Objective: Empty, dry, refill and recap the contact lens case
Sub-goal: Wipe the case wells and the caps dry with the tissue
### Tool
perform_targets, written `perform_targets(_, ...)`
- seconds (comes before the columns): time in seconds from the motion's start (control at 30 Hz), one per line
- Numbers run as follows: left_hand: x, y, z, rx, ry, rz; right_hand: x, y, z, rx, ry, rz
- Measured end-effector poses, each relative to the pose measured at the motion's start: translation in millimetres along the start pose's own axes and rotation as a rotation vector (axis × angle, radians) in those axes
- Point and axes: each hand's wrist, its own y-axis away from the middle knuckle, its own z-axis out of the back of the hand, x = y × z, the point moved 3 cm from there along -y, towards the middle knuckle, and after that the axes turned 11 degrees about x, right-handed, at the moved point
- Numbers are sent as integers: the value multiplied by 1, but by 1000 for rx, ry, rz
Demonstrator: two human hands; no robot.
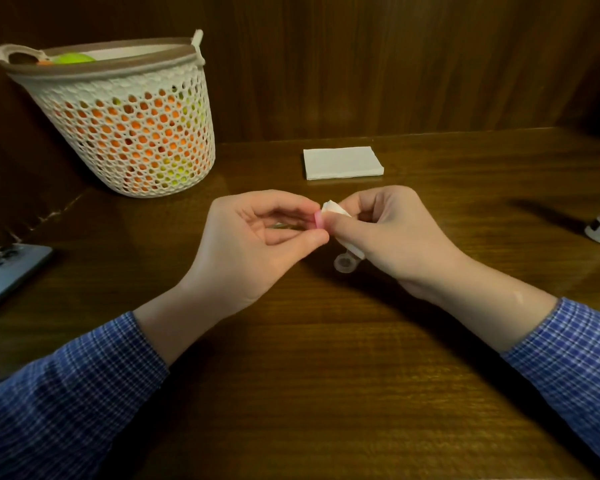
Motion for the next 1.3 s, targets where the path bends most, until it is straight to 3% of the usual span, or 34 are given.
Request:
perform_targets(0.17, 1, 1, -4, -6, -44, -61, -3, -3, 3, 125, -112, -179)
perform_targets(0.27, 1, -1, -2, -10, -39, -66, -5, -3, 1, 237, -345, -290)
perform_targets(0.37, 4, -7, 6, -80, 214, 59, -6, -6, 8, 196, -631, -317)
perform_targets(0.43, 7, -9, 11, -86, 432, 149, -5, -7, 13, 161, -699, -278)
perform_targets(0.53, 9, -9, 11, -38, 503, 175, -5, -7, 19, 135, -693, -234)
perform_targets(0.73, 8, -7, 6, 10, 368, 99, -1, -8, 17, 164, -621, -179)
perform_targets(0.93, -1, -3, 1, 20, -43, -83, -5, -8, 12, 208, -421, -206)
perform_targets(1.03, -2, -3, -1, -12, -112, -105, -5, -7, 10, 272, -322, -236)
perform_targets(1.3, -5, -2, -3, -66, -241, -118, -6, -6, 10, 327, -363, -255)
